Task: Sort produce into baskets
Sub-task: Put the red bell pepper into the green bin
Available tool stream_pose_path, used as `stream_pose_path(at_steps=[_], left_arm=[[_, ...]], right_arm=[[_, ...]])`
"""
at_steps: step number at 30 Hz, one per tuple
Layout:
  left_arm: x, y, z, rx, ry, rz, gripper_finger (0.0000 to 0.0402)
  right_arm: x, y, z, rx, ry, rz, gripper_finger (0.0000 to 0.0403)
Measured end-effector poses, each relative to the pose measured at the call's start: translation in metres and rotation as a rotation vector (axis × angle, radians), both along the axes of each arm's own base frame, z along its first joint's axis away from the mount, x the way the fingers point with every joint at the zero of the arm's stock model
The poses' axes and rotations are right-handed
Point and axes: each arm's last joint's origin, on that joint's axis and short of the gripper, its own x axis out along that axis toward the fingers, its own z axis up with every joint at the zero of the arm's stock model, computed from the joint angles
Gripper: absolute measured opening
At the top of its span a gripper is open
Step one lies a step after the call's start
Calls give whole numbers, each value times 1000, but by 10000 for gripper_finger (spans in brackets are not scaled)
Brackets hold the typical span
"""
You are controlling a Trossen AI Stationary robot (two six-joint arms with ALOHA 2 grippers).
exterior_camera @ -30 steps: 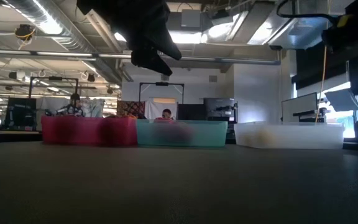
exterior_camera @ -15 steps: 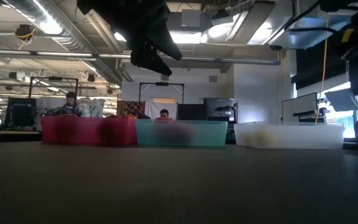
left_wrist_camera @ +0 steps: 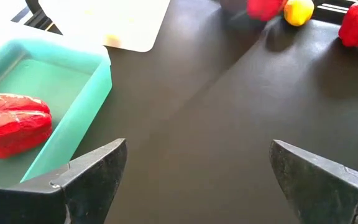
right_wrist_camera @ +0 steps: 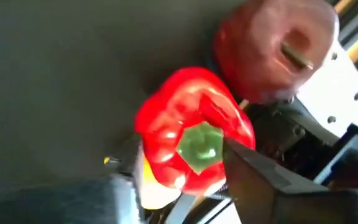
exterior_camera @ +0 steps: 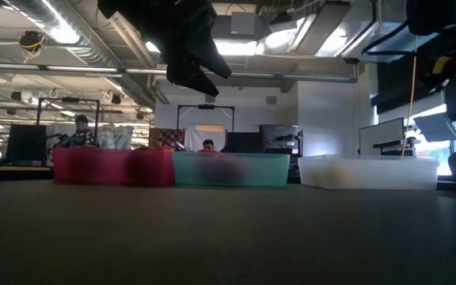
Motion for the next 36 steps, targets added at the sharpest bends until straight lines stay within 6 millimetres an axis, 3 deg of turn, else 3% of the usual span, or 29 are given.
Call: stream_pose_path(at_steps=[7,22,30,36], left_arm=[[0,0,0,0,0,0,390],[0,0,0,1,0,0,390],[0,0,0,5,1,-3,390],[0,0,0,6,1,-4,390]], right_arm=[[2,0,0,-13,-19,4,89],[-3,-2,1,-59,20,28,75],[-4,-4,1,-87,23,90,8],[-4,-4,1,-102,21,120,5]])
